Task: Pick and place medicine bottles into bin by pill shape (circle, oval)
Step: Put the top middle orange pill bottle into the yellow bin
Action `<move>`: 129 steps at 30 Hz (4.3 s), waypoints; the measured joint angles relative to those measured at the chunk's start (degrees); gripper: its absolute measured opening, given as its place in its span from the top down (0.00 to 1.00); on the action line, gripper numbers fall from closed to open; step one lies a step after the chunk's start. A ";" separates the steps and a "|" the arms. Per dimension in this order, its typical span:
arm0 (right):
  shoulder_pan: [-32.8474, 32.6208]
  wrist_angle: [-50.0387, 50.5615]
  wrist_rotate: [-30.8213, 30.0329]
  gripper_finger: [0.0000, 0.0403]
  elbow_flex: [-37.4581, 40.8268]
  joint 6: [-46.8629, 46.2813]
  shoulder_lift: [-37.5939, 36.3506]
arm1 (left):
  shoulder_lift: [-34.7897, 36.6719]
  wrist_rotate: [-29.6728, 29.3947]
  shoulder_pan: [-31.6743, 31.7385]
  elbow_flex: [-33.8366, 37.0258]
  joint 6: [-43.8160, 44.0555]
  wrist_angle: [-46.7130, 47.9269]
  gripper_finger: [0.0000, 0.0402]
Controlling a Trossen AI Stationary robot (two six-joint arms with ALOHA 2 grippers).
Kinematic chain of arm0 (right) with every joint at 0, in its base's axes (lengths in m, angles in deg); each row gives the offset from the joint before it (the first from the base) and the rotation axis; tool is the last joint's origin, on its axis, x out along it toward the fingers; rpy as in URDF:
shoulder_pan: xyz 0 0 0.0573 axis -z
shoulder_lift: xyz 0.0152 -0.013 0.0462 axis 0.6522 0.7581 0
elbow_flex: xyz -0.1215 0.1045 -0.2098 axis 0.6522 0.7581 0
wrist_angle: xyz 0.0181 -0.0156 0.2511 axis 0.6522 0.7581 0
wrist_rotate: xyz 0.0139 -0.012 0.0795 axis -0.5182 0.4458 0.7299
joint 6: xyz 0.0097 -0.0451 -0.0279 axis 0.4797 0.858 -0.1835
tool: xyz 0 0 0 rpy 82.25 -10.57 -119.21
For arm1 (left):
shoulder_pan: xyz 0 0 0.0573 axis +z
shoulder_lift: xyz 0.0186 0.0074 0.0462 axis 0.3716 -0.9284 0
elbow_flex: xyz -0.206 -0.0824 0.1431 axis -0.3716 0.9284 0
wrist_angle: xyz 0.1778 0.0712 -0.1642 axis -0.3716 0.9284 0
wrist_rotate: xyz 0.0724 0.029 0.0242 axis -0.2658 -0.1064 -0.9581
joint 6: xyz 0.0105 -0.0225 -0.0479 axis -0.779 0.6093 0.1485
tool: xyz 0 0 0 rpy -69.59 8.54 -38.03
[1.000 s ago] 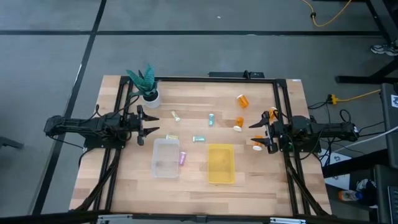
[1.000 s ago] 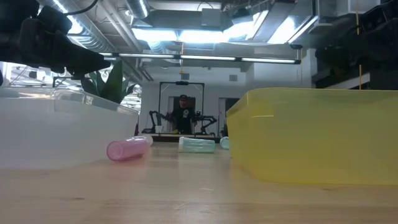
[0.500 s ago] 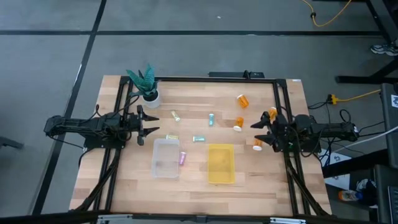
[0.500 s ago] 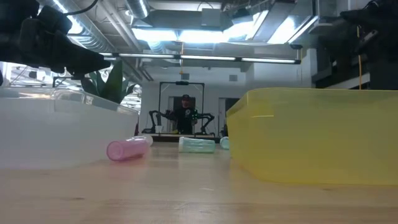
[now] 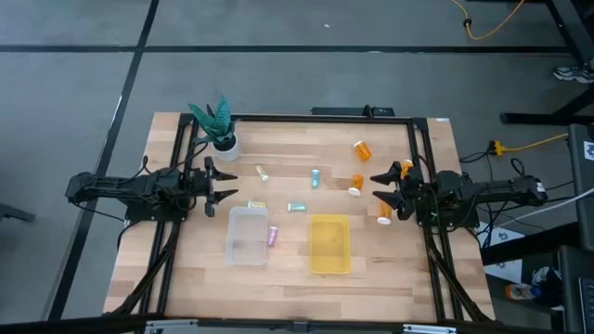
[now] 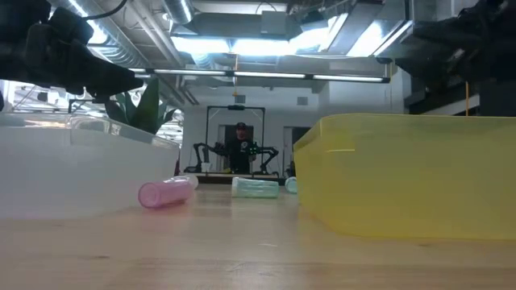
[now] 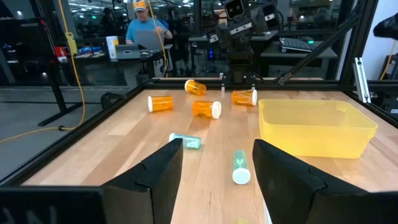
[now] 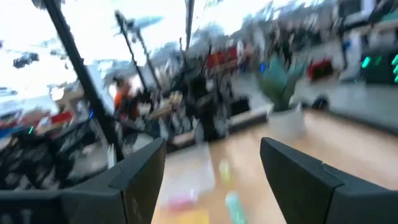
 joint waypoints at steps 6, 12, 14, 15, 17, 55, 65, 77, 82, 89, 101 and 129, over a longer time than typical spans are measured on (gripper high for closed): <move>0.00 -14.40 -1.10 0.34 -1.85 5.32 12.00 | 0.02 0.00 0.02 -0.01 -0.01 -0.02 0.53; 0.00 -14.48 -0.55 0.34 -9.45 8.03 25.37 | 0.01 0.00 0.00 -0.01 0.00 -0.01 0.53; 0.00 -14.21 -0.44 0.34 -11.62 9.38 29.25 | 0.02 0.00 0.00 -0.01 -0.01 -0.02 0.53; 0.00 -14.21 -0.43 0.34 -12.68 9.81 30.83 | 0.02 0.00 0.00 -0.01 -0.01 -0.02 0.53; 0.00 -14.29 -0.45 0.34 -14.42 9.79 33.41 | 0.02 0.00 0.02 -0.01 0.00 -0.01 0.53; 15.07 73.89 -19.54 0.34 -43.56 -52.23 45.35 | 0.02 0.00 0.02 -0.01 -0.04 -1.46 0.53; 29.01 58.90 -11.89 0.34 -43.58 -28.97 56.90 | 0.01 -0.16 0.02 -0.01 -0.06 -1.45 0.53; 37.71 47.89 -6.13 0.34 -43.57 -8.85 69.90 | 0.00 -2.11 0.02 -0.01 -2.79 -1.33 0.53; 39.59 46.07 -4.87 0.34 -43.58 -4.39 73.71 | 0.02 -2.76 0.01 -0.01 -2.72 -1.33 0.53; 40.65 44.60 -4.87 0.34 -43.58 -2.18 78.69 | 0.01 -2.78 0.01 -0.01 -2.72 -1.33 0.53; 40.57 44.03 -4.65 0.43 -43.65 -3.79 80.85 | 0.01 -2.78 0.00 -0.01 -2.68 -1.31 0.53; 2.94 37.20 -1.90 0.56 -43.54 -9.45 54.86 | 0.01 -2.80 0.01 0.01 -2.92 -1.28 0.53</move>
